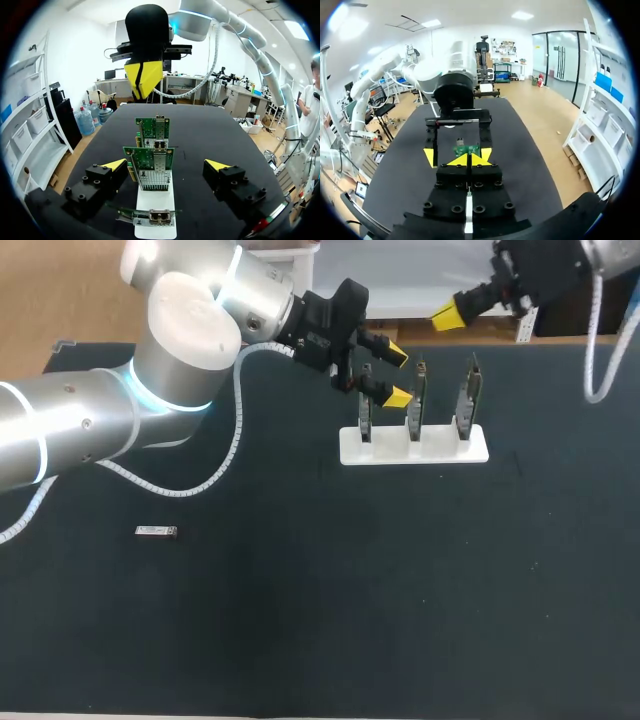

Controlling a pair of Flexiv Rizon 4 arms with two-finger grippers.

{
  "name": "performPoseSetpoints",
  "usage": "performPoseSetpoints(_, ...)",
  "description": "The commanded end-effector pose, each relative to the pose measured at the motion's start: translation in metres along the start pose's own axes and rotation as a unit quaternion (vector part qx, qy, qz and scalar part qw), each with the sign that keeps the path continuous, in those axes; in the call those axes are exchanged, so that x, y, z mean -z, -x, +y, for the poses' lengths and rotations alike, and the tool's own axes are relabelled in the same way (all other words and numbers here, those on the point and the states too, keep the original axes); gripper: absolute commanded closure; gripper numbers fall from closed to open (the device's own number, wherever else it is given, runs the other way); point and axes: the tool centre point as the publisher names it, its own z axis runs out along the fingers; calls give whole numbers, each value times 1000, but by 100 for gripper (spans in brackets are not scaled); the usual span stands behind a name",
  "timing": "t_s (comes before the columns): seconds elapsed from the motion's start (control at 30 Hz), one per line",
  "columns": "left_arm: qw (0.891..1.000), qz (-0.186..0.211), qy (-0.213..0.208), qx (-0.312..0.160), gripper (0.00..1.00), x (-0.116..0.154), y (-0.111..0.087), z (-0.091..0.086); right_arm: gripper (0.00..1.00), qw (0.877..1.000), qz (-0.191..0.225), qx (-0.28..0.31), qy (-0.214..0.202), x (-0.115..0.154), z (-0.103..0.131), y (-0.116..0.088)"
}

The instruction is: Pick up the optical module with the left hand, and insert it into the network port with the right hand.

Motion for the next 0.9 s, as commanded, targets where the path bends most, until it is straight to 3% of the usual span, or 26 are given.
performPoseSetpoints(0.03, 1000, 1, 1, 1, 0, 0, 0, 0, 100, 1000, -7, 3, 0, 26, 6, -12)
performPoseSetpoints(0.47, 1000, 1, 1, 1, 0, 0, 0, 0, 100, 1000, 3, -3, 12, 53, 11, -43)
performPoseSetpoints(0.9, 1000, 1, 1, 1, 0, 0, 0, 0, 100, 1000, 19, -8, 20, 55, 8, -63)
